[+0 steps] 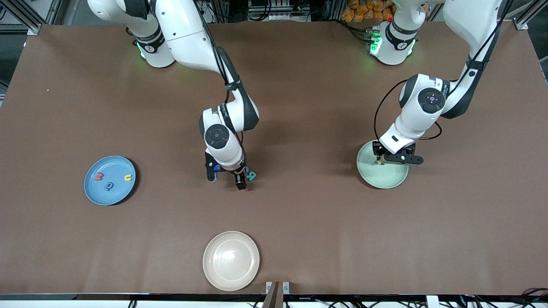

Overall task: Sort upper and lower case letters into plates
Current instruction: 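Lower the pink Q into the green plate and open the left gripper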

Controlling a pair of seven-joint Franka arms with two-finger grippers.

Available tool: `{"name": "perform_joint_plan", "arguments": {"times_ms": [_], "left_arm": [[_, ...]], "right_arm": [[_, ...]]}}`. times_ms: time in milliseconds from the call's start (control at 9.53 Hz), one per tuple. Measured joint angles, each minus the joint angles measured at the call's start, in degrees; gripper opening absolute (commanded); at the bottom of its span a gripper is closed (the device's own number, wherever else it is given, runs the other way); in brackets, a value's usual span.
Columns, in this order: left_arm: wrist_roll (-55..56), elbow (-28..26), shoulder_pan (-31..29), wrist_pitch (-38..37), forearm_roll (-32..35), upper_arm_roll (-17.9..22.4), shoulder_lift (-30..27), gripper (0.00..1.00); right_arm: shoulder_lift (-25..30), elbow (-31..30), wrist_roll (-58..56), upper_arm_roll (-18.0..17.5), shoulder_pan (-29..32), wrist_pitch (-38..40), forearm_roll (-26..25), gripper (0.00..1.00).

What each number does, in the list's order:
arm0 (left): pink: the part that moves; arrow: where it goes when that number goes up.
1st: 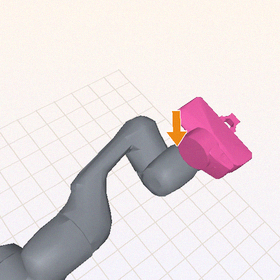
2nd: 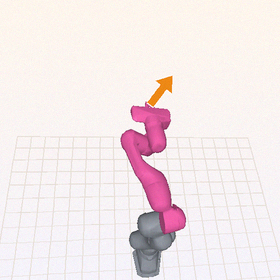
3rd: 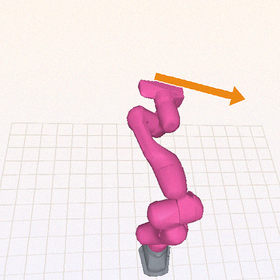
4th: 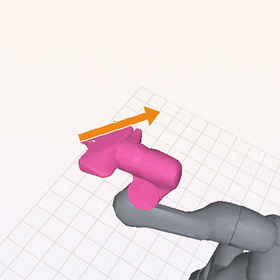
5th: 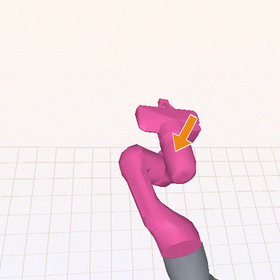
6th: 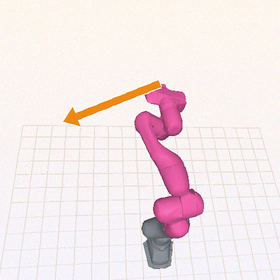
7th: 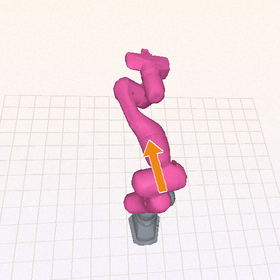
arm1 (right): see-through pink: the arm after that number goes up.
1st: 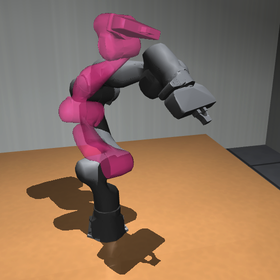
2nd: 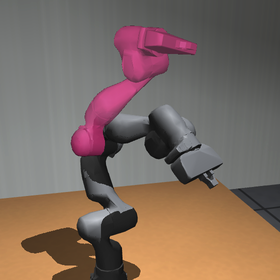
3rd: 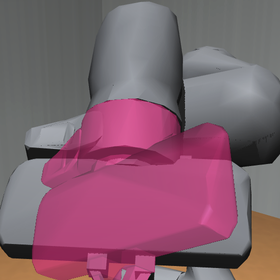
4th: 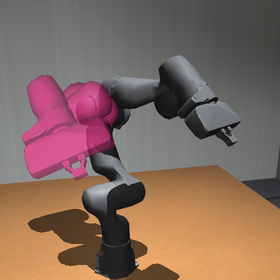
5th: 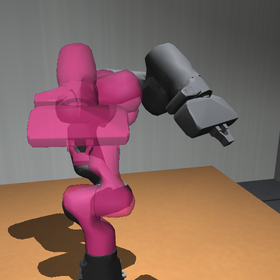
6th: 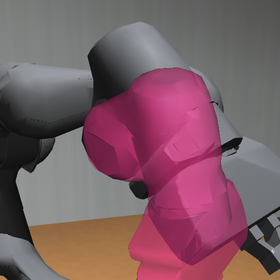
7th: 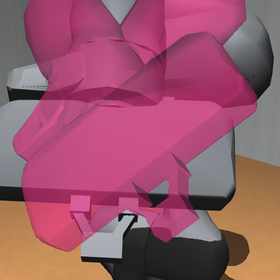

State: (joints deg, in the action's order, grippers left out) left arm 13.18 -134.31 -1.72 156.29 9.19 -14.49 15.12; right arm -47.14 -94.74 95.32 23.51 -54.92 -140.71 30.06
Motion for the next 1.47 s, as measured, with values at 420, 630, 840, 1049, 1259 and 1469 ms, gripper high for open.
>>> {"name": "perform_joint_plan", "arguments": {"times_ms": [420,630,840,1049,1259,1469], "left_arm": [[-0.9,-0.17,-0.18,0.5,0.0,-0.07,0.25,0.19],[-2.87,-0.42,-1.28,1.04,0.0,-0.08,0.56,0.2],[-3.0,-0.43,-1.45,1.13,0.0,-0.14,0.76,0.22],[-3.0,-0.43,-1.43,1.16,0.0,-0.32,0.77,0.28],[-3.0,-0.43,-1.42,1.18,0.0,-0.4,0.79,0.42],[-3.0,-0.43,-1.42,1.19,-0.04,-0.4,0.79,0.59]], "right_arm": [[-0.01,0.5,1.77,-0.44,-0.04,1.05,-0.03,1.0],[0.04,1.46,1.98,-0.42,0.04,4.42,-1.56,1.0],[0.1,1.97,2.12,-0.42,0.12,6.5,-3.63,1.0],[0.1,1.99,2.13,-0.42,0.44,7.13,-4.79,1.0],[0.1,1.99,2.21,-0.42,0.8,7.34,-6.29,1.0],[0.1,2.07,2.23,-0.41,1.45,7.38,-6.68,1.0]]}}
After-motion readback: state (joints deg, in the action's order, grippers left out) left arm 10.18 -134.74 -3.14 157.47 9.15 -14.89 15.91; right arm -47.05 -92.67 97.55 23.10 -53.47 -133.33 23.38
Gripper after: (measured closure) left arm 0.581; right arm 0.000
